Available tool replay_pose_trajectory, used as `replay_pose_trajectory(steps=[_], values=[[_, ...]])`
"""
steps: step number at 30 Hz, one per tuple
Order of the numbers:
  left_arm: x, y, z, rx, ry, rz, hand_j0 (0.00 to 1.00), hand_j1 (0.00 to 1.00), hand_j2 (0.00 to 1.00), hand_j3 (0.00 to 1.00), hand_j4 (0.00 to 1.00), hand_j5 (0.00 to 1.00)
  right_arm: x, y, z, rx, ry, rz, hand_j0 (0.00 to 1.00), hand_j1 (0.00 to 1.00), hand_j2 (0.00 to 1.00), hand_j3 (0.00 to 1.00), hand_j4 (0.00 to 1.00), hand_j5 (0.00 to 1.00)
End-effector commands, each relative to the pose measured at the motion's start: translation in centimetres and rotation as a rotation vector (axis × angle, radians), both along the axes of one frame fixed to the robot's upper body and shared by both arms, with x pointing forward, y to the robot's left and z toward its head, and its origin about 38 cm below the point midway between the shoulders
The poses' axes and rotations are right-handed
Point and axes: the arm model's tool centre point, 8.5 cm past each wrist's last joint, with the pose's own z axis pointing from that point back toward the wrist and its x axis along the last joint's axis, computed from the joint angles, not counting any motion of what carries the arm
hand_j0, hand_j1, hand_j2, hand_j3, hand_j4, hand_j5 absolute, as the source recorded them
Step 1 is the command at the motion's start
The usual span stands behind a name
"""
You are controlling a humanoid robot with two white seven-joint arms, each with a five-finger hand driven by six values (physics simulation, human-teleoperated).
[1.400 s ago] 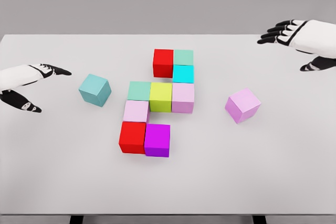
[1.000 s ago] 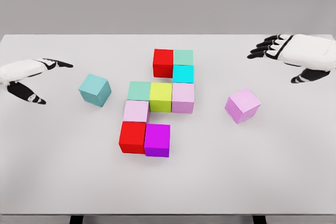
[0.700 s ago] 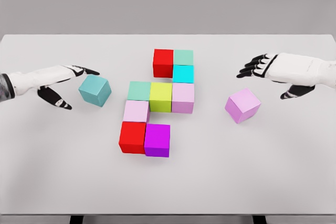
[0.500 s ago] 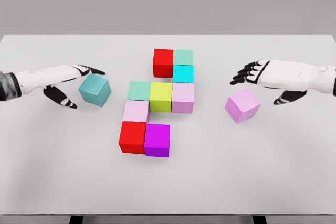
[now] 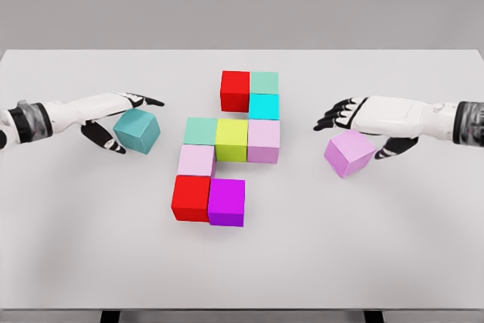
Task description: Assemble the squares on the desktop into the number 2
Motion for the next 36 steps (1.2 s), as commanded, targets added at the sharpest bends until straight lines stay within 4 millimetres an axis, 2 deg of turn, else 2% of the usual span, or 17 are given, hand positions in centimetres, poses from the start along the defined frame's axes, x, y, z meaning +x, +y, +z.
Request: replay_pose_trajectory(steps=[1, 5, 8, 10, 13, 15, 19, 23, 25, 28, 29, 31, 34, 36], values=[[0.1, 0.1, -0.2, -0.004, 0.006, 0.010, 1.00, 1.00, 1.00, 1.00, 1.00, 1.00, 0.2, -0.2, -0.5, 0.007, 0.015, -0.015, 1.00, 1.00, 1.00, 1.00, 1.00, 1.00], [0.1, 0.1, -0.2, -0.005, 0.006, 0.011, 0.98, 0.98, 0.98, 0.98, 0.98, 0.98, 0.8, -0.1, -1.4, 0.001, 0.042, -0.025, 1.00, 1.00, 1.00, 1.00, 1.00, 1.00], [0.1, 0.1, -0.4, -0.004, 0.009, 0.010, 0.76, 0.76, 0.76, 0.76, 0.76, 0.76, 0.7, 0.0, -1.9, -0.006, 0.055, -0.018, 1.00, 1.00, 1.00, 1.00, 1.00, 1.00], [0.1, 0.1, -0.3, -0.008, 0.007, 0.012, 0.66, 0.66, 0.66, 0.66, 0.66, 0.66, 0.6, 0.2, -2.2, -0.011, 0.061, -0.010, 1.00, 1.00, 1.00, 1.00, 1.00, 1.00], [0.1, 0.2, -0.3, -0.012, 0.011, 0.016, 0.63, 0.63, 0.63, 0.63, 0.63, 0.63, 0.5, 0.6, -2.6, -0.010, 0.072, -0.002, 1.00, 1.00, 1.00, 1.00, 1.00, 1.00], [0.1, 0.2, -0.3, -0.017, 0.012, 0.017, 0.53, 0.53, 0.53, 0.53, 0.53, 0.53, 0.5, 0.7, -2.7, -0.007, 0.074, 0.000, 1.00, 1.00, 1.00, 1.00, 1.00, 1.00], [0.2, 0.4, -0.4, -0.030, 0.016, 0.028, 0.52, 0.52, 0.52, 0.52, 0.52, 0.52, 1.0, 0.7, -2.8, -0.003, 0.076, -0.012, 1.00, 1.00, 1.00, 1.00, 1.00, 1.00], [0.4, -0.1, 0.2, -0.128, 0.029, 0.049, 0.53, 0.53, 0.53, 0.53, 0.53, 0.53, 1.4, 0.5, -3.0, 0.000, 0.081, -0.024, 1.00, 1.00, 1.00, 1.00, 1.00, 1.00], [1.0, -0.6, -0.1, -0.153, 0.072, 0.116, 0.53, 0.53, 0.53, 0.53, 0.53, 0.53, 1.3, 0.6, -3.2, -0.003, 0.087, -0.021, 1.00, 1.00, 1.00, 1.00, 1.00, 1.00], [2.1, -0.7, 0.7, -0.155, 0.093, 0.186, 0.49, 0.49, 0.49, 0.49, 0.49, 0.49, 1.5, 0.4, -3.7, -0.007, 0.098, -0.031, 1.00, 1.00, 1.00, 1.00, 1.00, 1.00], [2.3, -1.2, 0.7, -0.156, 0.101, 0.196, 0.45, 0.45, 0.45, 0.45, 0.45, 0.45, 1.6, 0.2, -3.6, -0.006, 0.098, -0.036, 1.00, 1.00, 1.00, 1.00, 1.00, 1.00], [3.7, -2.5, 1.0, -0.151, 0.133, 0.264, 0.44, 0.44, 0.44, 0.44, 0.44, 0.44, 1.9, 0.2, -3.5, -0.005, 0.095, -0.043, 1.00, 1.00, 1.00, 1.00, 1.00, 1.00], [6.8, -5.1, 3.2, -0.155, 0.186, 0.434, 0.44, 0.44, 0.44, 0.44, 0.44, 0.44, 2.2, 0.0, -3.4, -0.003, 0.094, -0.052, 1.00, 1.00, 1.00, 1.00, 1.00, 1.00], [7.8, -6.7, 3.8, -0.155, 0.205, 0.511, 0.44, 0.44, 0.44, 0.44, 0.44, 0.44, 2.2, 0.0, -3.7, -0.005, 0.101, -0.053, 1.00, 1.00, 1.00, 1.00, 1.00, 1.00]])
